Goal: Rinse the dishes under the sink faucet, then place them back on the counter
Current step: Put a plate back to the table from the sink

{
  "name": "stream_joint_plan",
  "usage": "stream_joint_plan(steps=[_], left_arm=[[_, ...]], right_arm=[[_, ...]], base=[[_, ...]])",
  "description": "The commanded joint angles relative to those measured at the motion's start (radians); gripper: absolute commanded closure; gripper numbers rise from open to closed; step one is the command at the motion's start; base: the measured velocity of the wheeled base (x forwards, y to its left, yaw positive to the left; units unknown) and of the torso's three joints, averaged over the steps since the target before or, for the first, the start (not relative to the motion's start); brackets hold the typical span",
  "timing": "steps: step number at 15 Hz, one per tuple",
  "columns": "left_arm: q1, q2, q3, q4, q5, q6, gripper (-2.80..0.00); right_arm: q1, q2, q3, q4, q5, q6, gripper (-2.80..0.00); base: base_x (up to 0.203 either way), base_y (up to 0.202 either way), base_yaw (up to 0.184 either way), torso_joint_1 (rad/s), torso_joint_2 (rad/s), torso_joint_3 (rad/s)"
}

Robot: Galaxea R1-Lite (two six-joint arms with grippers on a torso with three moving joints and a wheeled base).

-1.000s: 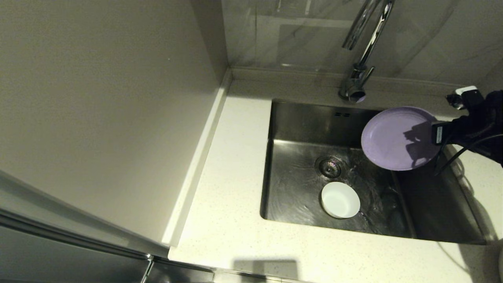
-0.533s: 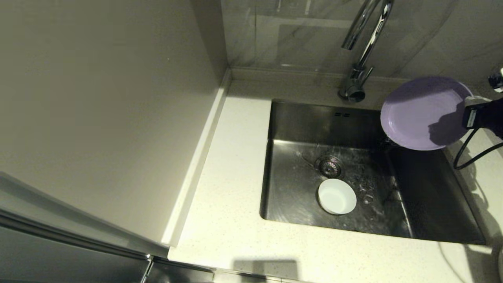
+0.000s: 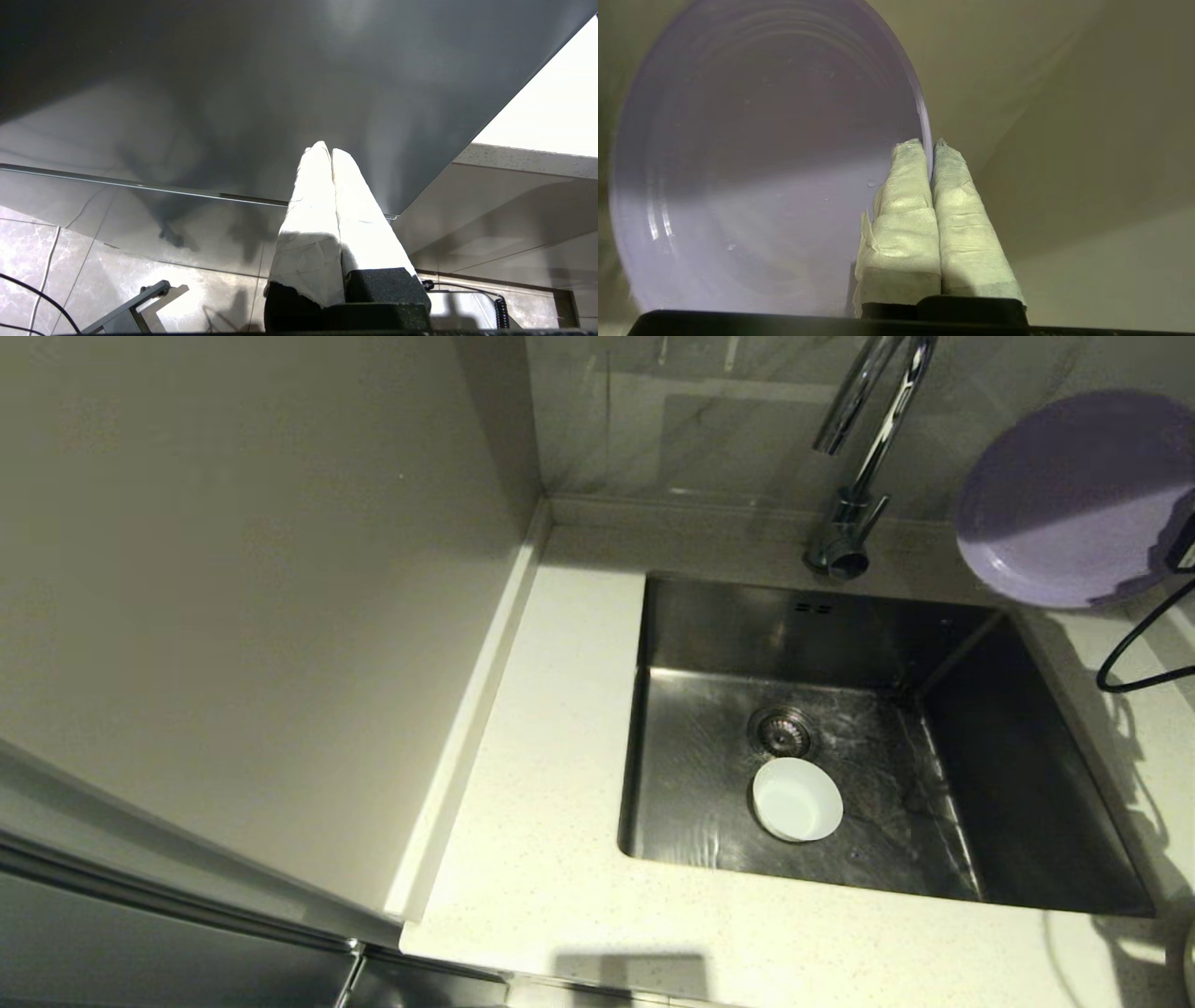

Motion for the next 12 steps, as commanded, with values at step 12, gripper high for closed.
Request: stream_joint_plan(steps=[12], left_arm=[[0.0, -0.003, 0.0, -0.001, 0.0, -0.001, 0.0]], right_arm=[[0.0, -0.018, 0.027, -0.171, -0.059, 0.002, 0.0]], base=[[0.0, 0.0, 0.0, 0.0, 0.0, 0.0]])
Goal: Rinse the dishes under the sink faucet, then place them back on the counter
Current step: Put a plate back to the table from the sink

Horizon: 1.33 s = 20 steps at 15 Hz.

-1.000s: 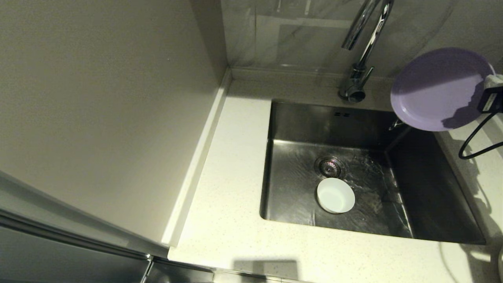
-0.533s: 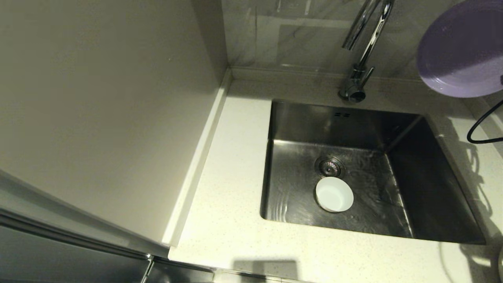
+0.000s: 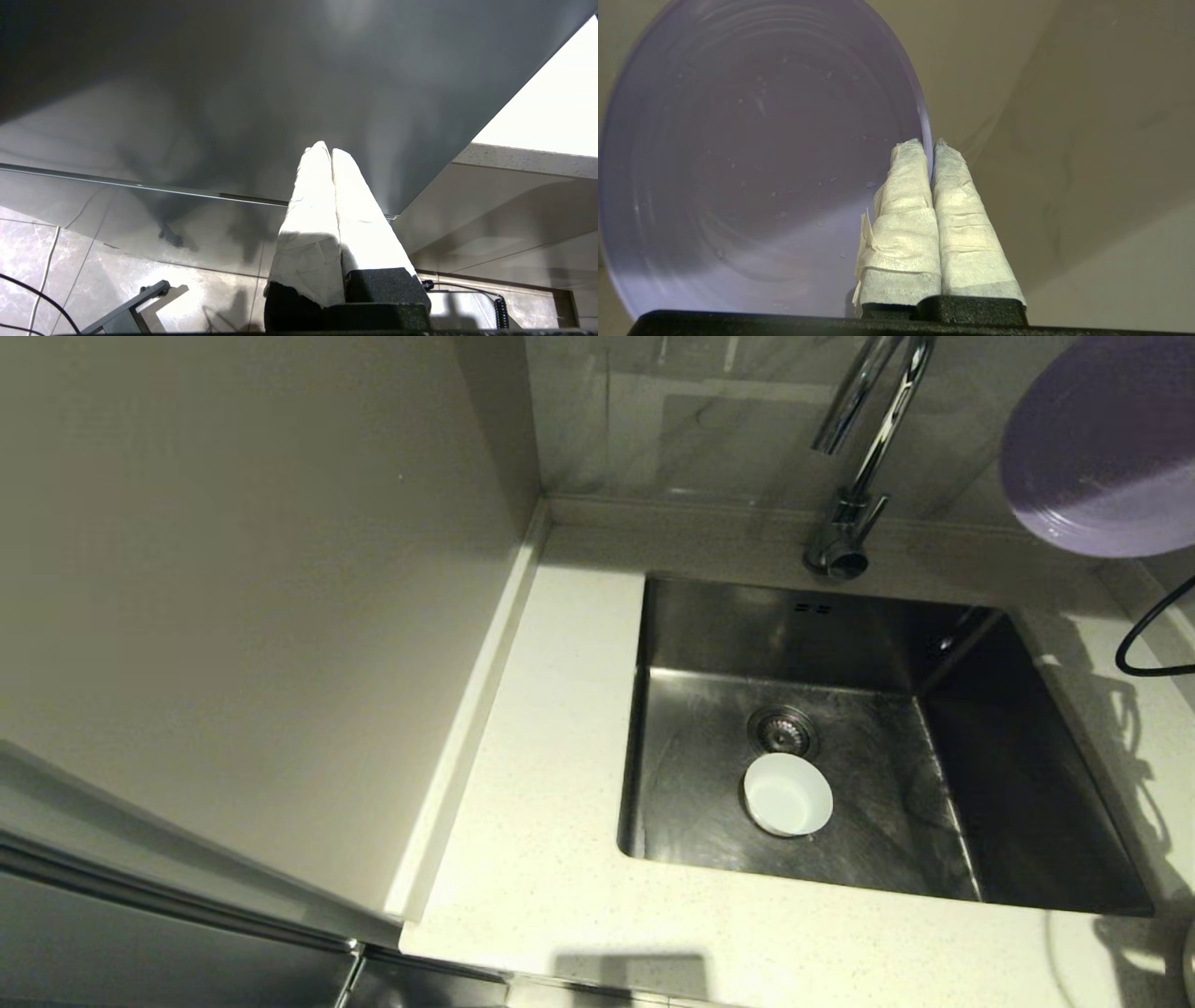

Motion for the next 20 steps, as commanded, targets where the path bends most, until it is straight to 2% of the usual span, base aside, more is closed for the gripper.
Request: stream_joint_plan(steps=[1, 3, 8, 10, 14, 20], left_arm=[[0.0, -0.003, 0.0, 0.0, 0.0, -0.001, 0.0], [0.0, -0.003, 0.0, 0.0, 0.0, -0.001, 0.0], [0.0, -0.003, 0.0, 0.0, 0.0, -0.001, 0.0], [0.0, -0.003, 0.0, 0.0, 0.0, -0.001, 0.0], [0.0, -0.003, 0.0, 0.0, 0.0, -0.001, 0.0], [0.0, -0.003, 0.0, 0.0, 0.0, -0.001, 0.0]], right_arm=[[0.0, 0.003, 0.015, 0.016, 0.001, 0.0, 0.0], [-0.008, -0.002, 0.011, 0.169, 0.001, 0.002, 0.0], [-0.103, -0.017, -0.059, 0.732, 0.002, 0.013, 0.0], [-0.149, -0.008, -0.073, 0.883, 0.002, 0.013, 0.0], [-0.205, 0.029, -0.067, 0.968, 0.002, 0.011, 0.0], [-0.27, 0.077, -0.075, 0.983, 0.002, -0.012, 0.0]], base=[[0.0, 0.0, 0.0, 0.0, 0.0, 0.0], [0.0, 0.0, 0.0, 0.0, 0.0, 0.0], [0.0, 0.0, 0.0, 0.0, 0.0, 0.0], [0.0, 0.0, 0.0, 0.0, 0.0, 0.0], [0.0, 0.0, 0.0, 0.0, 0.0, 0.0], [0.0, 0.0, 0.0, 0.0, 0.0, 0.0]])
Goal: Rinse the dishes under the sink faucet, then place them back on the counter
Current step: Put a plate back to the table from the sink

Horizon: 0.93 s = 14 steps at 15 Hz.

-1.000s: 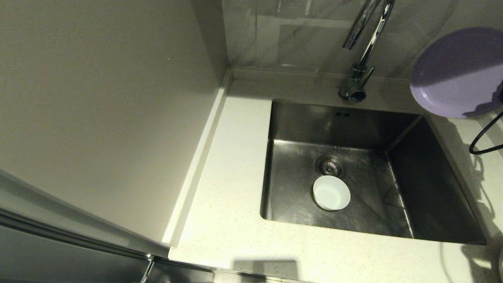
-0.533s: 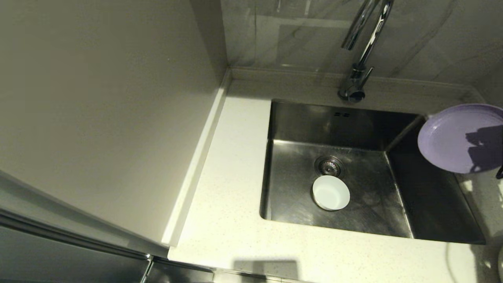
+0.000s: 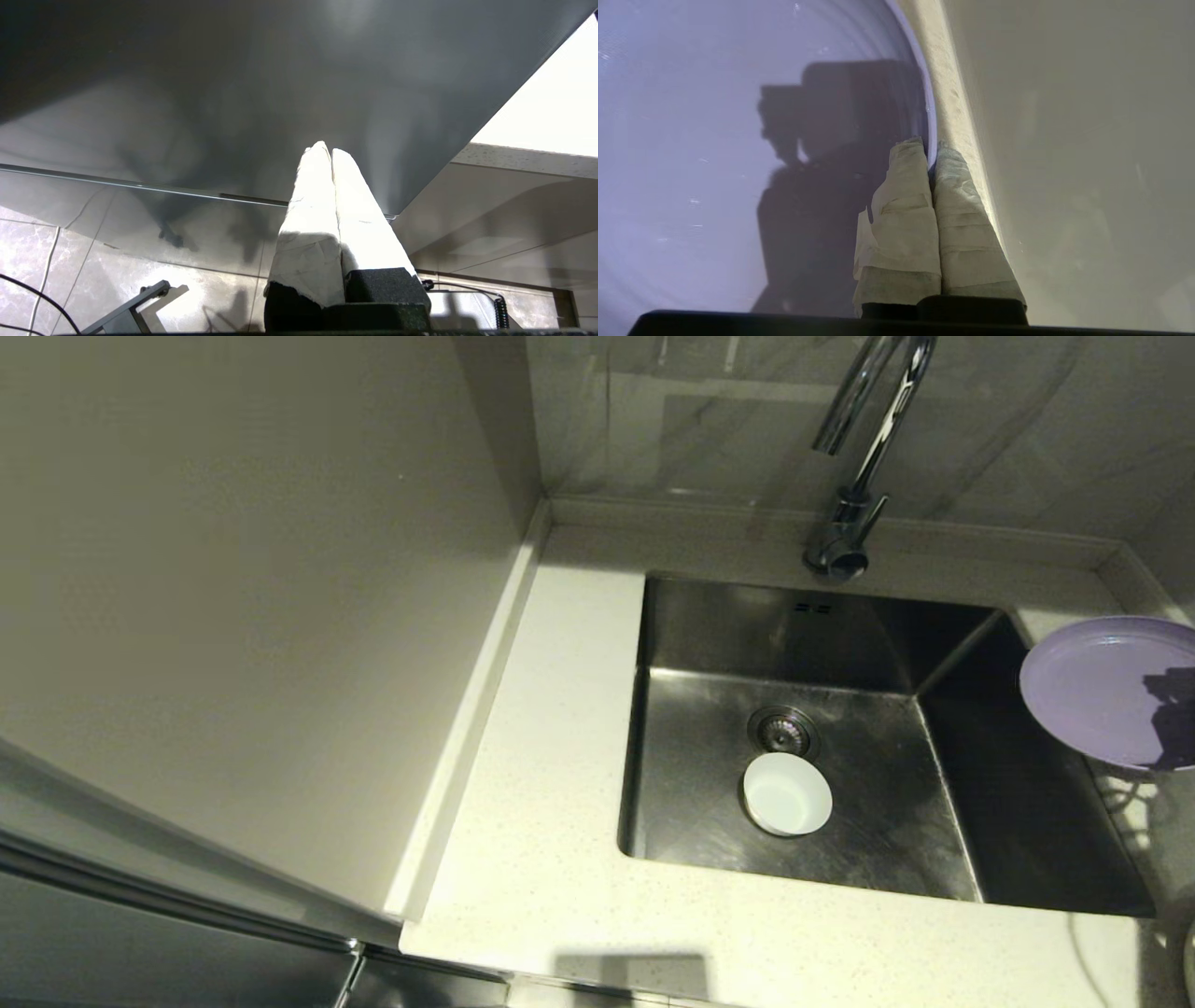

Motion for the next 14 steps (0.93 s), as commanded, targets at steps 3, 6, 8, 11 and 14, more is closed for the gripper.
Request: stream_joint_plan(steps=[3, 6, 8, 11, 14], left_arm=[[0.0, -0.003, 0.0, -0.001, 0.0, -0.001, 0.0], [0.0, -0.003, 0.0, -0.001, 0.0, -0.001, 0.0], [0.0, -0.003, 0.0, -0.001, 0.0, -0.001, 0.0], [0.0, -0.003, 0.0, -0.001, 0.0, -0.001, 0.0], [0.0, -0.003, 0.0, -0.001, 0.0, -0.001, 0.0]], right_arm=[[-0.016, 0.038, -0.003, 0.004, -0.002, -0.02, 0.0], [-0.016, 0.05, 0.003, 0.004, -0.002, -0.025, 0.0], [-0.021, 0.055, -0.004, 0.005, -0.002, -0.025, -2.8], [-0.025, 0.058, -0.008, 0.0, -0.004, -0.026, -2.8], [-0.027, 0.056, -0.023, -0.004, -0.004, -0.025, -2.8]], base=[[0.0, 0.0, 0.0, 0.0, 0.0, 0.0], [0.0, 0.0, 0.0, 0.0, 0.0, 0.0], [0.0, 0.0, 0.0, 0.0, 0.0, 0.0], [0.0, 0.0, 0.0, 0.0, 0.0, 0.0], [0.0, 0.0, 0.0, 0.0, 0.0, 0.0]])
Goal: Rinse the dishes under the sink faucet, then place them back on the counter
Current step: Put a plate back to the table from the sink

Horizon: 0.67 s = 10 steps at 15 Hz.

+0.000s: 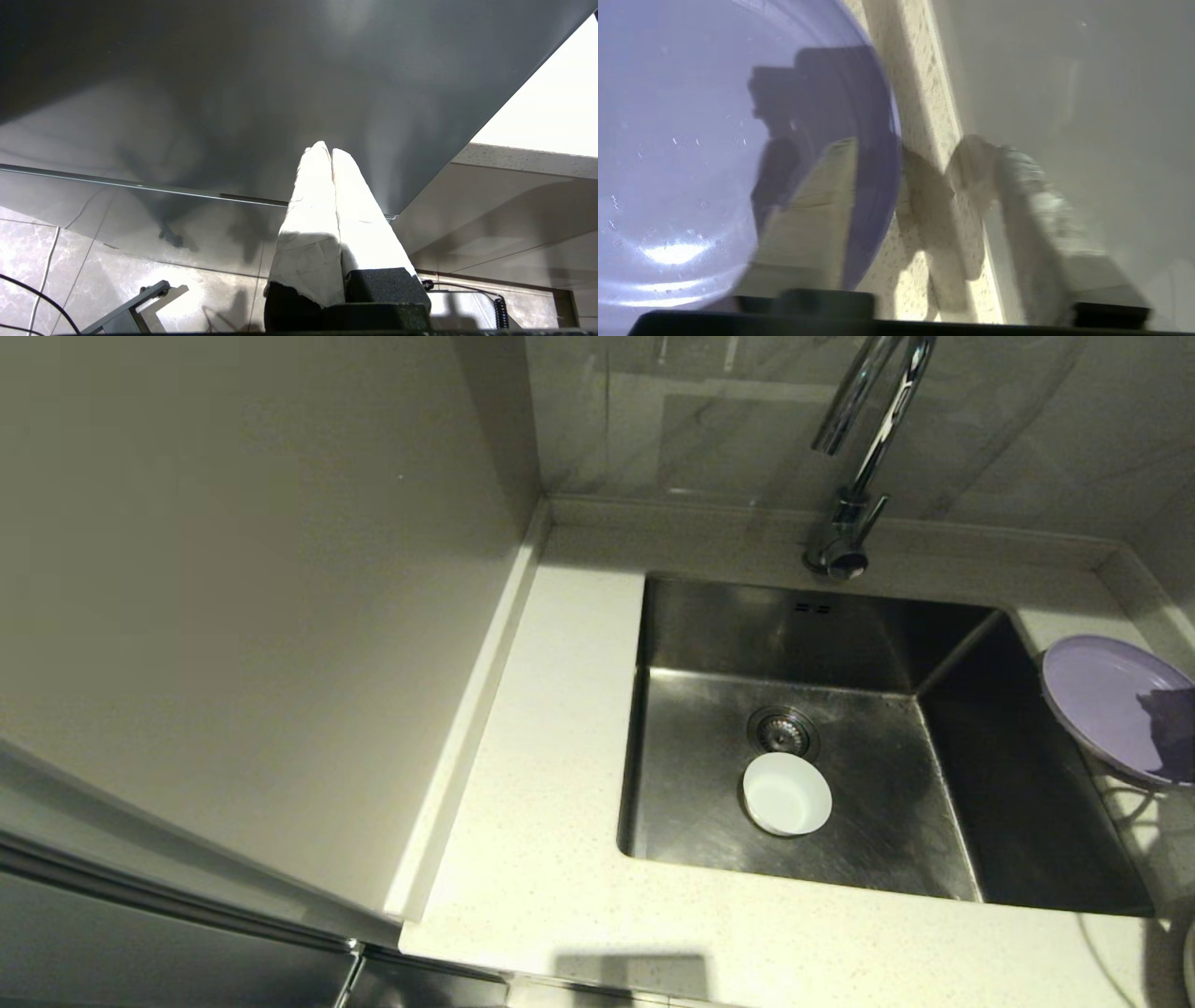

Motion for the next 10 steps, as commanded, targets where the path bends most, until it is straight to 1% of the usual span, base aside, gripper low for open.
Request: stream_joint_plan(steps=[1, 3, 5, 7, 8, 9, 10], left_arm=[[0.0, -0.003, 0.0, 0.0, 0.001, -0.001, 0.0], [0.0, -0.003, 0.0, 0.0, 0.001, -0.001, 0.0], [0.0, -0.003, 0.0, 0.0, 0.001, -0.001, 0.0], [0.0, -0.003, 0.0, 0.0, 0.001, -0.001, 0.0], [0.0, -0.003, 0.0, 0.0, 0.001, -0.001, 0.0], [0.0, -0.003, 0.0, 0.0, 0.001, -0.001, 0.0], [0.0, -0.003, 0.0, 0.0, 0.001, -0.001, 0.0]], right_arm=[[0.001, -0.001, -0.01, -0.004, 0.001, -0.001, -2.8], [0.003, -0.018, -0.028, -0.004, 0.011, 0.003, -2.8], [0.021, -0.052, -0.039, -0.003, 0.073, 0.005, -2.8], [0.079, -0.094, -0.048, 0.005, 0.121, 0.006, -2.8], [0.118, -0.109, -0.054, 0.016, 0.128, 0.006, -2.8], [0.16, -0.122, -0.06, 0.033, 0.13, 0.004, 0.0], [0.21, -0.131, -0.07, 0.049, 0.126, 0.002, 0.0]], base=[[0.0, 0.0, 0.0, 0.0, 0.0, 0.0], [0.0, 0.0, 0.0, 0.0, 0.0, 0.0], [0.0, 0.0, 0.0, 0.0, 0.0, 0.0], [0.0, 0.0, 0.0, 0.0, 0.0, 0.0], [0.0, 0.0, 0.0, 0.0, 0.0, 0.0], [0.0, 0.0, 0.0, 0.0, 0.0, 0.0], [0.0, 0.0, 0.0, 0.0, 0.0, 0.0]])
